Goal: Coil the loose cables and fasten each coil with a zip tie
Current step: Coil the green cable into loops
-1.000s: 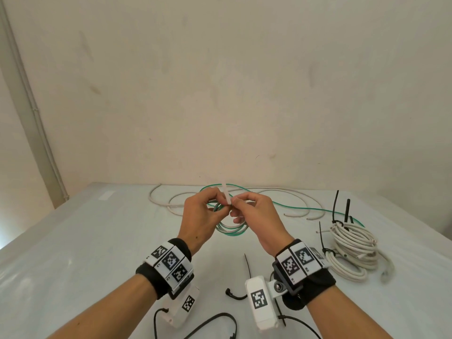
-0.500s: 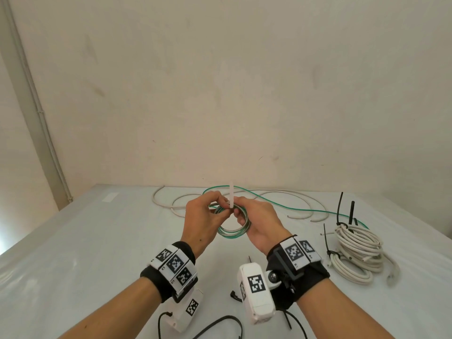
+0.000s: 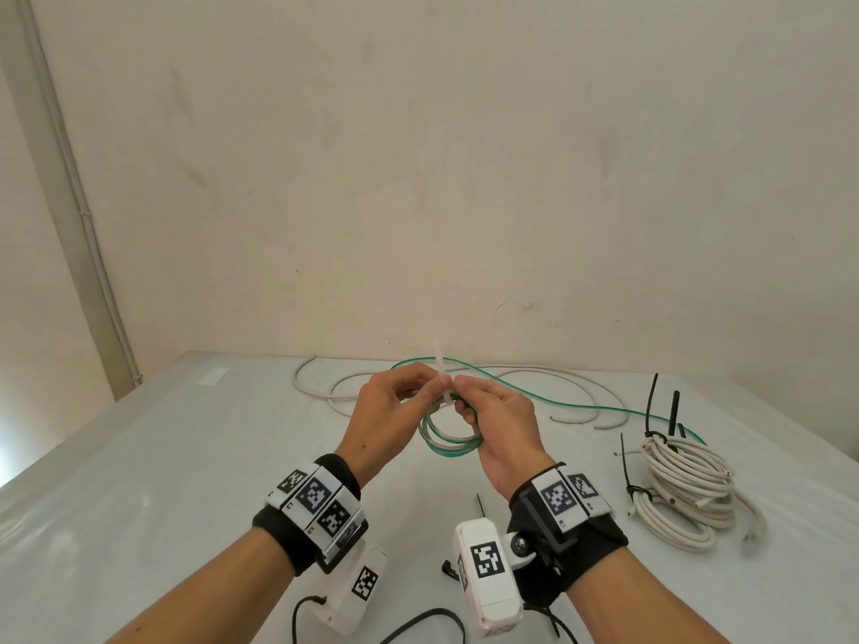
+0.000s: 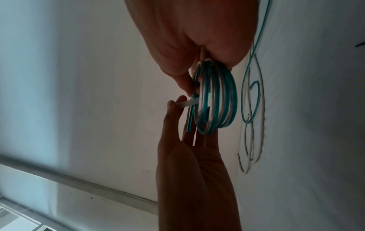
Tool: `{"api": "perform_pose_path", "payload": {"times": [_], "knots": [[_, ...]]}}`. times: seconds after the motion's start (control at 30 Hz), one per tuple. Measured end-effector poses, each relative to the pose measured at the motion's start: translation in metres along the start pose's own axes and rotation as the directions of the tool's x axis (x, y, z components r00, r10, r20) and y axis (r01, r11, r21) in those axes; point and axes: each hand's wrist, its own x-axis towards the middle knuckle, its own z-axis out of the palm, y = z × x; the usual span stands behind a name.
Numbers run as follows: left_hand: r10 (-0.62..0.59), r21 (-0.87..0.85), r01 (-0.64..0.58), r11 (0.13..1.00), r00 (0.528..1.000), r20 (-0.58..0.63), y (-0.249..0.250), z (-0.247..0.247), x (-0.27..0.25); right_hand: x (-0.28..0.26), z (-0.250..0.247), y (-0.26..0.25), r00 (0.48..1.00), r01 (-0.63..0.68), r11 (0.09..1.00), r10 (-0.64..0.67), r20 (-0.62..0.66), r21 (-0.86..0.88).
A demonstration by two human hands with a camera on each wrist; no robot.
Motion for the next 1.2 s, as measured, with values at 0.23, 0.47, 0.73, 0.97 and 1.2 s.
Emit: {"api": "perform_pose_path", "payload": {"times": [0.23,0.47,0.73,0.97,1.2], "knots": [[-0.232,-0.322,0.198,0.926,0.970,-0.070,0.001,0.003,0.000,-0.004,0.002,0.003,1.000,0.008,1.000,-0.008,-0.015,-0.003],[-0.266,-0.243,0.240,0.940,0.961,-0.081,0.005,0.006,0.002,-0.006,0.002,0.004,0.999,0.018,1.000,-0.018,-0.030,0.020],[-0.192,0.042,0.204,0.978,0.962,-0.193,0.008,0.009,0.005,-0.006,0.000,0.007,0.999,0.025,0.999,-0.026,-0.025,-0.027],[-0.428,-0.108,0.429,0.897,0.903,0.027,0.013,0.002,0.008,-0.005,-0.003,0.007,0.998,0.029,0.998,-0.032,-0.051,-0.053],[-0.508,-0.158,0.506,0.848,0.861,0.029,0.008,-0.001,0.009,-0.008,-0.001,0.011,0.998,0.039,0.997,-0.043,-0.049,-0.074]]}}
